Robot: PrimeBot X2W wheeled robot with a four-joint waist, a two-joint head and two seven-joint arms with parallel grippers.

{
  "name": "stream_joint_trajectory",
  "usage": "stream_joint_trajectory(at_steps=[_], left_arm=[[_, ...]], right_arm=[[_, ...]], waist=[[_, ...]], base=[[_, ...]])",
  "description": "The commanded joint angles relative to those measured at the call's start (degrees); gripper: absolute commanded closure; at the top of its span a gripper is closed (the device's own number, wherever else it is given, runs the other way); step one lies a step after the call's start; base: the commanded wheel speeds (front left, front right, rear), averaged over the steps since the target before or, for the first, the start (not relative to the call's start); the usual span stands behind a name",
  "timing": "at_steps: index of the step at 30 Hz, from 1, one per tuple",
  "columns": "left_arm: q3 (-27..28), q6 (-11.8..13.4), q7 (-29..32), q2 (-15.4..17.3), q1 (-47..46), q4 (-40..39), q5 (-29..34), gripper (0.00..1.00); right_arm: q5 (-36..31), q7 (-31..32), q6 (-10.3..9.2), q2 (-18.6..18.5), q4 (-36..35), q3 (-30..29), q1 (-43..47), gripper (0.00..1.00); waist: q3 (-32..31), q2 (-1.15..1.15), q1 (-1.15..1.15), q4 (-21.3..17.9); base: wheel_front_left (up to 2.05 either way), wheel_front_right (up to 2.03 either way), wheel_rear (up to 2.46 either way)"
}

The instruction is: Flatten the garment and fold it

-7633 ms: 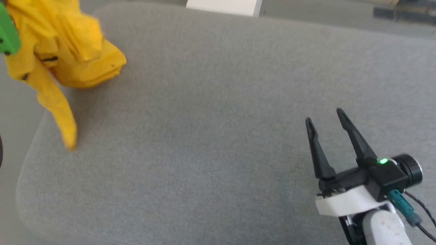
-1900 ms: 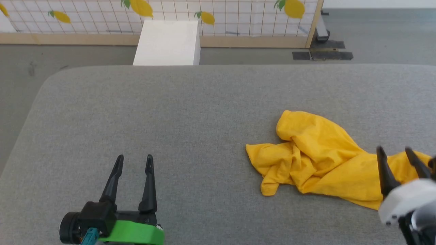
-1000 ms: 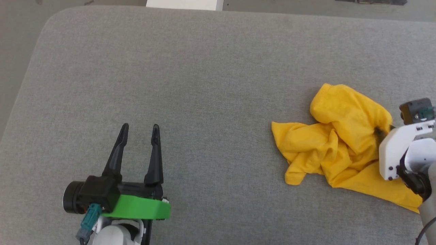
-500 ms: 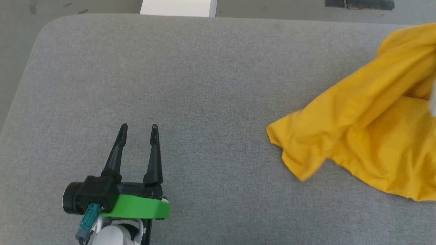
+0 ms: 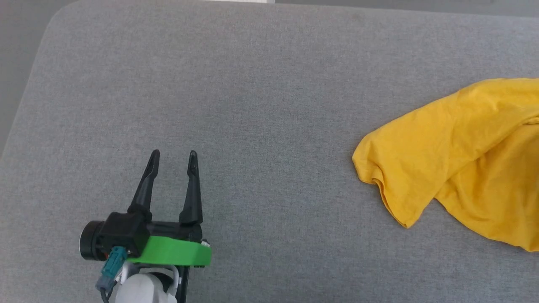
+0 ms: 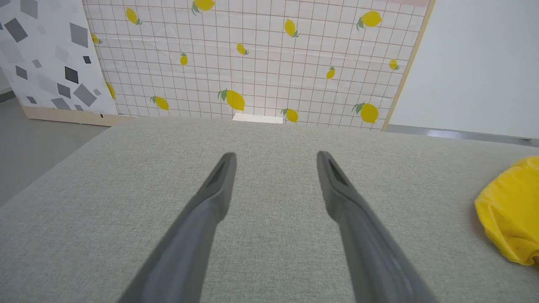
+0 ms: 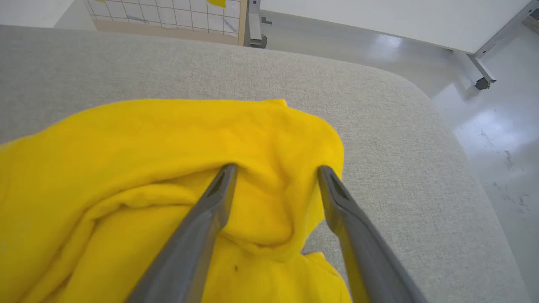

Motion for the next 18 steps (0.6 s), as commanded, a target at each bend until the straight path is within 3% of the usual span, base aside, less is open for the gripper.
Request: stream_joint_trajectory(at_steps=[1,9,14,18], left_arm=[[-0.02,-0.33,-0.21,-0.17,-1.06,0.17,0.06,0.0],[0.25,-0.34,-0.21,-0.17,2.18,-0.18,0.72,0.0],[1.09,-0.84,-0.21,-0.17,5.76,-1.18,1.43,0.0],[1.8,-1.11,-0.21,-0.17,8.82,-1.52,2.06,0.0]], right_arm=[[0.05,-1.86,0.2,0.74,-1.03,-0.18,-1.18,0.0],[3.48,-11.23,0.2,6.38,-12.23,0.98,5.3,0.0],[4.06,-15.84,0.2,14.1,-24.41,0.75,17.06,0.0],[5.22,-18.57,0.2,17.31,-31.26,2.93,27.75,0.0]], waist=[[-1.64,0.0,-0.01,-0.52],[-8.46,0.0,-0.01,-1.14],[-11.72,0.0,-0.01,-1.71],[-12.84,0.0,-0.01,-2.56]], base=[[0.0,0.0,0.0],[0.0,0.0,0.0],[0.0,0.0,0.0],[0.0,0.0,0.0]])
